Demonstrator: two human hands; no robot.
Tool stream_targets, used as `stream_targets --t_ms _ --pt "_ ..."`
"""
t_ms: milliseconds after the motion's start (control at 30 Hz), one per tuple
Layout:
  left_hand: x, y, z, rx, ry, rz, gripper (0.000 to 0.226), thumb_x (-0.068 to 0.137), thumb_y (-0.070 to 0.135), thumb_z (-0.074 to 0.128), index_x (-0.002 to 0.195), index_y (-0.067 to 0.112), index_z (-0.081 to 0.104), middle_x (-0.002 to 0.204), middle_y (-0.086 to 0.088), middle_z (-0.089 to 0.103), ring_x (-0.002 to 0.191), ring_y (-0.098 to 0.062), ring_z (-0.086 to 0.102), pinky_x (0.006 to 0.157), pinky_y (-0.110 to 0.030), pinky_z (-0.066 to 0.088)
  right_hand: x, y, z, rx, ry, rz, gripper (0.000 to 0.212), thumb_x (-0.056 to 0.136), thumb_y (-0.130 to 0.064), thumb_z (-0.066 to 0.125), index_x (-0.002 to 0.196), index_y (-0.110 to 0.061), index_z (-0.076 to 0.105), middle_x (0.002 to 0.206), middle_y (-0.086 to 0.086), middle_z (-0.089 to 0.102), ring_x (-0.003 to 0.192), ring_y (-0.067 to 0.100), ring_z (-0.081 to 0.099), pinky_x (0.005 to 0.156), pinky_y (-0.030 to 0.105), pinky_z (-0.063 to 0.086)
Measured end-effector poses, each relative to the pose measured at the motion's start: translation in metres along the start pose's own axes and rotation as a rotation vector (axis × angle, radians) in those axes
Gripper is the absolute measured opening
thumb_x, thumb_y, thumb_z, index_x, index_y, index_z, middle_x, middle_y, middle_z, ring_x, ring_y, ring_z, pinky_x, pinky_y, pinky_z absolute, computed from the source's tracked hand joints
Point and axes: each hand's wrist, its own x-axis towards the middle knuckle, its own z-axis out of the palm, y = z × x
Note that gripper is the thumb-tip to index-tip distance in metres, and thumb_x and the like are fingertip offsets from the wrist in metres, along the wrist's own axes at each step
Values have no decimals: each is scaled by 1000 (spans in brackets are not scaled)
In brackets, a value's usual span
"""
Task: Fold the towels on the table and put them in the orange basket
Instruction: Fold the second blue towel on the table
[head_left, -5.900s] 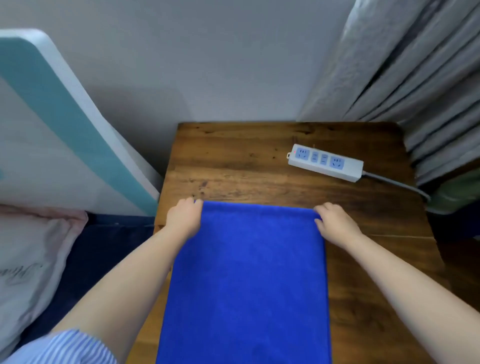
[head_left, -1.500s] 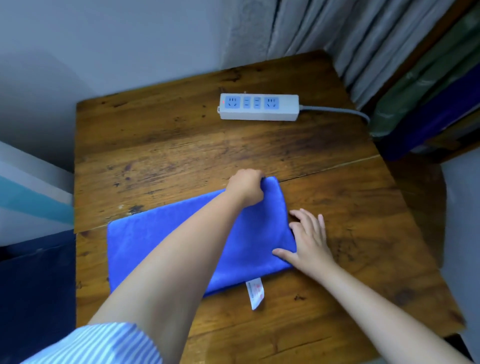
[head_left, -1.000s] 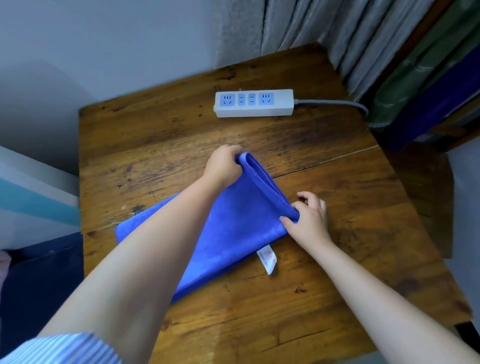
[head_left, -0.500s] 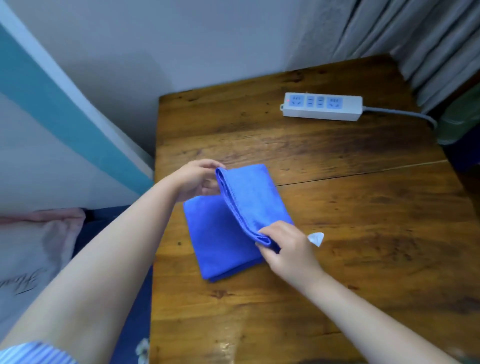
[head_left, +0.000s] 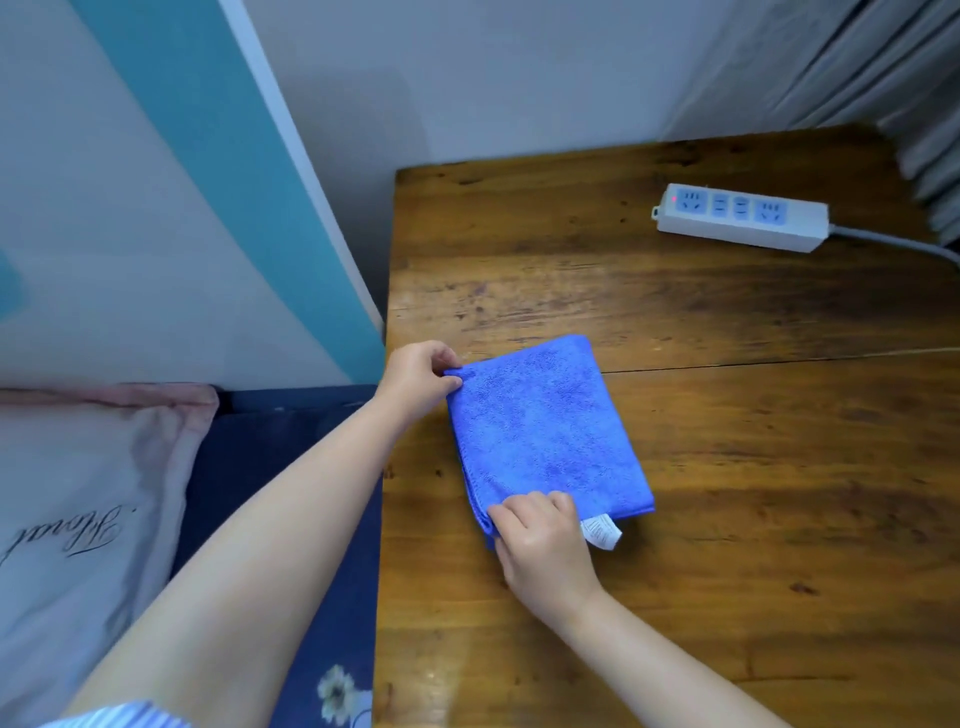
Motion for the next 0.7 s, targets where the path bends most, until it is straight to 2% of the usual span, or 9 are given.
stream_targets --t_ms 100,200,300,400,467,567,633,700 --pt "-3 -11 4 35 5 15 20 83 1 63 102 -1 66 107 -15 67 93 -22 59 67 -13 32 -5 0 9 -39 -35 -22 13 58 -6 52 56 -18 57 54 -4 54 48 19 52 62 27 23" --pt "-5 -19 9 98 -5 33 24 85 7 60 109 3 63 113 -12 65 104 -25 58 81 -21 39 -12 4 10 -31 -108 -75 14 51 -10 65 62 -17 61 62 -4 59 54 19 56 64 26 25" --pt "-9 -21 11 157 24 73 33 89 14 56 122 7 55 125 -10 57 114 -24 53 95 -29 41 -13 8 -8 45 -143 -111 10 61 -11 58 67 -14 65 73 -1 66 61 19 63 63 24 42" --pt "-26 -22 18 234 136 159 38 92 15 52 129 5 50 133 -11 50 126 -26 43 104 -33 34 -1 20 -39 104 -95 -57 24 73 -15 45 71 -10 68 78 4 69 68 21 65 64 24 48" --pt "-39 -23 29 277 177 239 36 88 12 52 121 -2 56 130 -19 53 124 -36 48 103 -41 39 12 35 -53 119 -52 2 27 74 -14 43 72 -6 69 77 8 69 69 24 67 63 24 53" --pt "-52 -20 53 277 193 285 35 77 15 52 100 -8 67 111 -29 64 105 -47 61 85 -55 49 26 59 -58 113 -28 100 32 73 -12 40 74 -1 70 77 13 70 72 28 69 65 36 58" --pt "-56 -12 65 347 162 288 42 76 22 42 96 -4 69 109 -26 67 102 -44 64 79 -53 52 29 73 -52 25 -77 121 36 75 -14 39 84 0 70 89 17 71 86 35 69 72 49 57" --pt "-59 -6 75 427 122 264 48 76 27 37 99 1 70 113 -21 67 106 -39 64 80 -49 53 27 84 -39 -146 -187 92 41 83 -22 36 101 -3 67 109 18 68 111 37 58 86 50 51"
